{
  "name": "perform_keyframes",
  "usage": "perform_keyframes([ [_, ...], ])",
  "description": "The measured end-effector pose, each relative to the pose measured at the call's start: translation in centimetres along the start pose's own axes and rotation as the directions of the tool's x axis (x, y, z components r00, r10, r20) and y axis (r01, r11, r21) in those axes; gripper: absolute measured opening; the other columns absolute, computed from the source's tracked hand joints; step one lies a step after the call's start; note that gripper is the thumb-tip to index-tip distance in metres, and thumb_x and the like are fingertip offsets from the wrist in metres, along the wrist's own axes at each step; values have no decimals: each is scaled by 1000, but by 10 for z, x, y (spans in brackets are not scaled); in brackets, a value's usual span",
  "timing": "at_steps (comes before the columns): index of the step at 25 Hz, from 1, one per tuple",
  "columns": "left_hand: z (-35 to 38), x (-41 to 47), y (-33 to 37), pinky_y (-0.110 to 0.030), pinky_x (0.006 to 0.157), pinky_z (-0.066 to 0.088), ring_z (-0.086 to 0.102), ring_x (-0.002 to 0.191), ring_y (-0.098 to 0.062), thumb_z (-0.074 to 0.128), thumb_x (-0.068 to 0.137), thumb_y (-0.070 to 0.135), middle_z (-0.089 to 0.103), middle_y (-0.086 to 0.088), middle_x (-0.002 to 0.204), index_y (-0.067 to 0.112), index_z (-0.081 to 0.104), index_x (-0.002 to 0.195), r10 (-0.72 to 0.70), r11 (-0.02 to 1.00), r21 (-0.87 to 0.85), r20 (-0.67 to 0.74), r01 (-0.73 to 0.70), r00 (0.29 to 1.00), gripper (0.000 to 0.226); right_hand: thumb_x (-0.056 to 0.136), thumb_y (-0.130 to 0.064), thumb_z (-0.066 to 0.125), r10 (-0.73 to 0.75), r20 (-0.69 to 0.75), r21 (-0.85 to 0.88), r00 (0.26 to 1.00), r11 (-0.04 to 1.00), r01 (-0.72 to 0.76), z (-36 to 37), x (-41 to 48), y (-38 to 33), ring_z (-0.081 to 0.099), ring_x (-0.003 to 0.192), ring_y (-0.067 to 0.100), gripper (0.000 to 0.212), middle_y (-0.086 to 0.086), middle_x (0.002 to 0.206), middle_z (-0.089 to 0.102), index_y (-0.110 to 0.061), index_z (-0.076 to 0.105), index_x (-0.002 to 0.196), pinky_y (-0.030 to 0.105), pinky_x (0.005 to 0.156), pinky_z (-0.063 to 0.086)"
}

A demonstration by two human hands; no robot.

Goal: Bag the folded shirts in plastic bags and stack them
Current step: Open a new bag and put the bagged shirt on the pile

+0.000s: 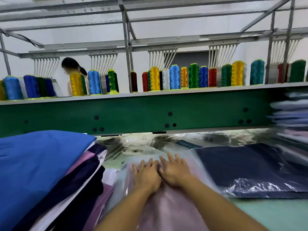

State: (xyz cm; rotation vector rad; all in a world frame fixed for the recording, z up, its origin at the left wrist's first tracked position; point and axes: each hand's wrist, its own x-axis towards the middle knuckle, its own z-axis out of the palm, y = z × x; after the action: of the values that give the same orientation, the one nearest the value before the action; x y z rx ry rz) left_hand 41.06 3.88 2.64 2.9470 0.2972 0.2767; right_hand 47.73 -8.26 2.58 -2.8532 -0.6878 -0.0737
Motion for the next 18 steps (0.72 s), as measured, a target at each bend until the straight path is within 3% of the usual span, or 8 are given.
perform_keyframes([
  [4, 13, 5, -15, -70, 113, -2, 5, 151, -38, 16, 96, 56, 15, 10, 166, 42, 24, 150, -85, 995, 51, 19, 84, 996, 56, 87, -81, 13, 81, 82, -57, 993, 995, -76, 16, 12, 12, -9, 154, 40, 77, 7, 169, -7, -49, 4, 157, 59, 119, -9],
  [8, 19, 1, -24, -68, 113, -6, 2, 149, -47, 13, 87, 75, 11, 0, 167, 38, 17, 155, -210, 976, 54, -1, 210, 978, 77, 84, -87, 9, 149, 82, -71, 985, 987, -143, 13, 7, 26, -5, 155, 37, 93, 17, 168, -2, -34, 6, 161, 51, 125, -1],
  [10, 16, -4, -28, -64, 116, -4, 0, 149, -48, 13, 89, 75, 7, -8, 167, 30, 14, 158, -276, 960, 55, 14, 275, 961, 82, 92, -78, 12, 187, 65, -43, 980, 982, -185, 10, 0, 32, 1, 155, 35, 88, 20, 167, 5, -24, 11, 162, 47, 126, 5],
  [13, -2, -7, -18, -59, 120, 6, 4, 148, -51, 21, 99, 61, 4, -22, 165, 14, 9, 159, -358, 919, 196, 50, 343, 932, 78, 104, -47, 22, 245, -62, -136, 968, 958, -251, -4, -16, 32, 28, 146, 36, 64, 22, 155, 35, -6, 33, 152, 44, 119, 28],
  [15, -19, -16, -2, -59, 120, 10, 10, 147, -51, 37, 99, 49, 9, -23, 164, 9, 11, 158, -339, 923, 222, 78, 315, 938, 76, 103, -22, 26, 236, -158, -222, 959, 938, -268, -16, -31, 27, 38, 138, 34, 51, 18, 148, 46, -1, 39, 147, 42, 113, 35],
  [18, -34, -41, 19, -59, 117, 17, 22, 143, -49, 41, 97, 39, 25, -16, 160, 12, 23, 153, -228, 967, 142, 103, 212, 968, 65, 98, -19, 33, 169, -169, -202, 971, 958, -202, -29, -57, 20, 41, 135, 34, 49, 14, 144, 48, -6, 41, 145, 44, 112, 34],
])
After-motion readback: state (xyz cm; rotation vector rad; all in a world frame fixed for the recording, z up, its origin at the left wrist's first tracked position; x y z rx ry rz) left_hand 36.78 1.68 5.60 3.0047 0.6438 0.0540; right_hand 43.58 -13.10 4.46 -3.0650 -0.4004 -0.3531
